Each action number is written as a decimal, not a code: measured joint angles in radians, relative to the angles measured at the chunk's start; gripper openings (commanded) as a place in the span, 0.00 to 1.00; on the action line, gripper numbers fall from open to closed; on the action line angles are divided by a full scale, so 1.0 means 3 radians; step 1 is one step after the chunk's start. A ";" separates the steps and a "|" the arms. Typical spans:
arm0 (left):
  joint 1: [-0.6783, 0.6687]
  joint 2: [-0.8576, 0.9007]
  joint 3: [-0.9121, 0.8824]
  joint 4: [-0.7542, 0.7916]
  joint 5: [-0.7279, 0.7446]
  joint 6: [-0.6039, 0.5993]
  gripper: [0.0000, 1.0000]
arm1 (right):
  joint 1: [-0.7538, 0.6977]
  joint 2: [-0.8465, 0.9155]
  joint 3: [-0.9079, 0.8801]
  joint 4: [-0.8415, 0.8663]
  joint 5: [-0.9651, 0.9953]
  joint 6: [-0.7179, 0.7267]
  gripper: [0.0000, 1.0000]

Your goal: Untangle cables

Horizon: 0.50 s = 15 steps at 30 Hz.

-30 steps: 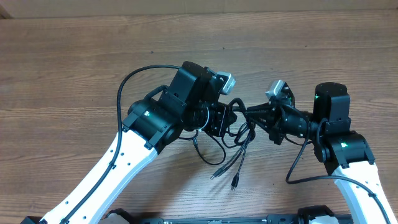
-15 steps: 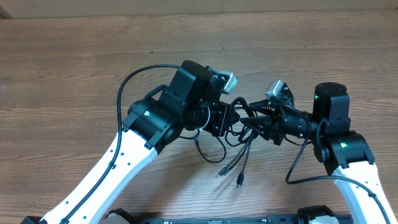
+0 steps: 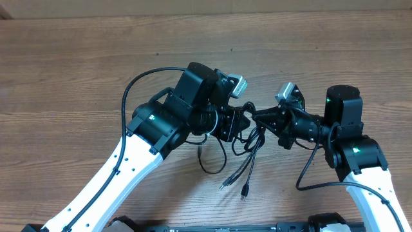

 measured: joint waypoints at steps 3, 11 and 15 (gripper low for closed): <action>0.0000 0.0000 0.0000 0.0000 -0.0003 0.0000 0.04 | 0.0000 0.0000 0.0000 0.0001 0.0000 0.0000 0.04; -0.0001 -0.0001 0.0000 -0.0081 -0.0357 -0.0186 0.04 | 0.0006 0.0000 0.0000 -0.0001 0.0118 0.0117 0.04; -0.0001 0.0000 0.0000 -0.0178 -0.0736 -0.0505 0.04 | 0.0006 0.0000 0.0000 -0.0001 0.0168 0.0160 0.04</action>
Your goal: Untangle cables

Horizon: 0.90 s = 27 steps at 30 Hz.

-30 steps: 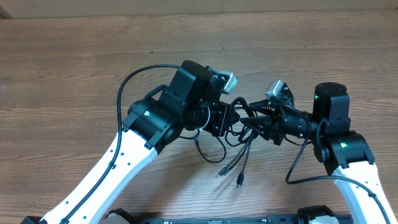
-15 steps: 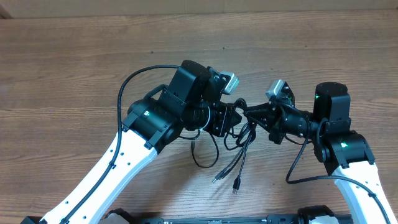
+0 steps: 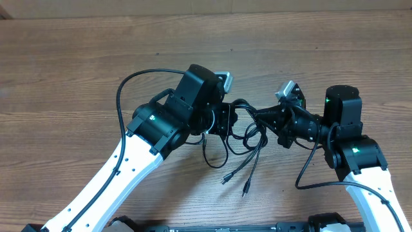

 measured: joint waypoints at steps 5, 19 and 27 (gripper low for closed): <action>0.0000 0.0000 0.0000 -0.0081 -0.0286 -0.0258 0.04 | 0.0001 0.0000 0.0000 0.0001 0.0046 0.0019 0.04; 0.0001 -0.0001 0.0000 -0.0104 -0.0467 -0.0370 0.04 | 0.0001 0.0000 0.0000 -0.0058 0.1820 0.1591 0.04; 0.0000 0.0000 0.0000 -0.0106 -0.0467 -0.0371 0.04 | 0.0000 0.0000 0.0001 -0.0549 0.2945 0.2527 0.26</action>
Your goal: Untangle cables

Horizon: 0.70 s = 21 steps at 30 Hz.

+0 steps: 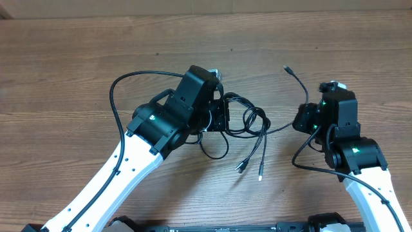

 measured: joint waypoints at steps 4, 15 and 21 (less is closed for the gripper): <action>0.0001 0.0000 0.0000 -0.0014 -0.0005 0.0001 0.04 | -0.0003 0.0000 0.0000 -0.0160 0.0183 0.0126 0.78; 0.0001 0.0000 0.0000 -0.0025 0.0006 0.0280 0.04 | -0.0003 0.0000 0.0000 0.0267 -0.0933 -0.0874 0.82; 0.0001 0.0000 0.0000 -0.0022 0.0443 0.0921 0.04 | -0.0003 0.0000 0.0000 0.0468 -0.2469 -0.2190 0.82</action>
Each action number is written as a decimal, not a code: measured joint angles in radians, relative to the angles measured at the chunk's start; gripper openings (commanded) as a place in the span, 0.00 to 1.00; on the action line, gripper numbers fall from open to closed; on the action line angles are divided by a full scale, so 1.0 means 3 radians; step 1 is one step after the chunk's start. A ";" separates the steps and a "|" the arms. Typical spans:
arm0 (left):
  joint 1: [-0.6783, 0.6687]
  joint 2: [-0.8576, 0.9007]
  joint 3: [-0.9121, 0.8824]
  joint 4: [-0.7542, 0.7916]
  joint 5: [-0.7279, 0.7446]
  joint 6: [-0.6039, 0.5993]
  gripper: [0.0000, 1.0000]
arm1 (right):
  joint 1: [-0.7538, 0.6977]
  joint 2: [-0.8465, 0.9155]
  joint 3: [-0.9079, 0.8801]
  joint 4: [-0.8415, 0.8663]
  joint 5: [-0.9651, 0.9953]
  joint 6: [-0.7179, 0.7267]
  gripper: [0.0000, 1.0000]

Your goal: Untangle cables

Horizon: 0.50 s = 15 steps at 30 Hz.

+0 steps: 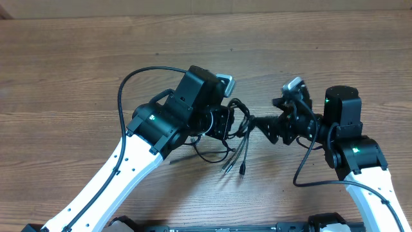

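A tangle of thin black cables (239, 138) hangs between my two grippers at the middle of the wooden table. Two loose plug ends (243, 171) dangle toward the front edge, and a loop lies on the table by the left wrist. My left gripper (226, 124) is shut on the bundle's left side. Coming in from the right, my right gripper (255, 122) has its fingers closed to a point on a strand at the bundle's right edge. The wrists hide the knot's centre.
The brown wooden table (77, 58) stretches out on all sides. The left arm's own black lead (129, 84) arcs over the table behind it. Another black lead (302, 173) hangs beside the right arm near the front.
My right gripper has moved from the far right back to the bundle's right edge. The strand that stretched out with its free end at the back no longer shows. The plug ends lie further left.
Both grippers first held the tangle close together at mid-table, plug ends hanging forward. The left then shifted slightly left. Then the right stood well to the right with one strand drawn out taut, its end flung back. Now both grippers meet at the bundle again.
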 measured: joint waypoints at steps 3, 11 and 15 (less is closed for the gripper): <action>0.0000 0.0000 0.0000 0.0019 0.0183 0.0140 0.05 | 0.0000 0.0000 0.0000 0.0001 -0.0360 -0.0365 0.78; 0.0000 0.0000 0.0000 0.0192 0.0479 0.0205 0.04 | 0.0000 0.0000 0.0000 0.0020 -0.0669 -0.0720 0.27; 0.0000 -0.0001 0.0000 0.0209 0.0557 0.0192 0.04 | -0.0019 0.0000 0.0000 0.0032 -0.0659 -0.0767 0.10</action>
